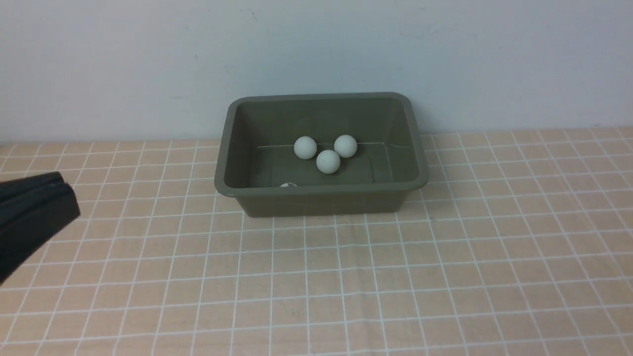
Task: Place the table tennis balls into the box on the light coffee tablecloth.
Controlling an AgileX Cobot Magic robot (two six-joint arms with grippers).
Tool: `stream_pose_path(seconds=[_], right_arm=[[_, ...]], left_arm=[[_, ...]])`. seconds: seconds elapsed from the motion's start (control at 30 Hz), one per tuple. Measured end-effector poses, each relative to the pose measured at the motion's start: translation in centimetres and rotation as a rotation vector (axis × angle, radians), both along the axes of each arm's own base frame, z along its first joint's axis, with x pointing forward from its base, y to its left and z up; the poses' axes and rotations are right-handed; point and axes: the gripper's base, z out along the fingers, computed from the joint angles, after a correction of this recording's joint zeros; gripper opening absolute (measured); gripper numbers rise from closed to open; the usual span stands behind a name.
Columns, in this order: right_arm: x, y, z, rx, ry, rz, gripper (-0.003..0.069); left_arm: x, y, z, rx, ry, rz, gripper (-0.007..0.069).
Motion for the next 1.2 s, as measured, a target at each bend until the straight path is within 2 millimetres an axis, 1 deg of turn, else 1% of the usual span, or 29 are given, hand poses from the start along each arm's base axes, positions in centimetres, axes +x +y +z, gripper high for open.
stream_pose_path(seconds=[0.1, 0.13, 0.2, 0.23, 0.27, 0.33, 0.53, 0.6, 0.67, 0.73, 0.87, 1.07, 1.2], right_arm=[[0.0, 0.0, 0.0, 0.0, 0.0, 0.0, -0.0017], [0.0, 0.0, 0.0, -0.001, 0.0, 0.0, -0.0017], [0.0, 0.0, 0.0, -0.001, 0.0, 0.0, -0.0017], [0.0, 0.0, 0.0, 0.0, -0.001, 0.0, -0.0017], [0.0, 0.0, 0.0, 0.0, -0.001, 0.0, -0.0017], [0.0, 0.0, 0.0, 0.001, -0.001, -0.001, -0.0017], [0.0, 0.0, 0.0, 0.001, -0.001, -0.001, -0.0017], [0.0, 0.0, 0.0, 0.001, -0.001, -0.001, -0.0017], [0.0, 0.0, 0.0, 0.001, -0.001, -0.001, -0.0017], [0.0, 0.0, 0.0, 0.001, -0.001, -0.001, -0.0017], [0.0, 0.0, 0.0, 0.001, -0.001, -0.001, -0.0017], [0.0, 0.0, 0.0, 0.001, -0.001, -0.001, -0.0017], [0.0, 0.0, 0.0, 0.001, -0.001, -0.001, -0.0017]], left_arm=[[2.2, 0.5, -3.4, -0.01, 0.053, 0.134, -0.0069], [2.7, 0.8, -4.2, -0.017, 0.056, 0.182, -0.0069], [3.4, 1.2, -6.3, -0.005, 0.083, 0.248, -0.0069], [3.6, 1.6, -7.7, 0.006, 0.088, 0.293, -0.0069], [3.6, 1.6, -7.9, 0.009, 0.09, 0.298, -0.0069], [3.4, 2.3, -10.9, 0.04, 0.121, 0.359, -0.0069], [2.1, 3.9, -15.3, -0.033, 0.229, 0.532, -0.0069], [1.6, 4.4, -16.4, -0.046, 0.244, 0.593, -0.0069], [1.3, 4.7, -17.0, -0.039, 0.243, 0.627, -0.0069], [0.8, 5.1, -18.4, -0.013, 0.25, 0.694, -0.0069], [0.3, 5.6, -20.2, -0.008, 0.275, 0.759, -0.0069], [-0.1, 5.7, -22.1, 0.003, 0.311, 0.774, -0.0069], [-0.2, 5.7, -22.1, -0.014, 0.312, 0.781, -0.0069]])
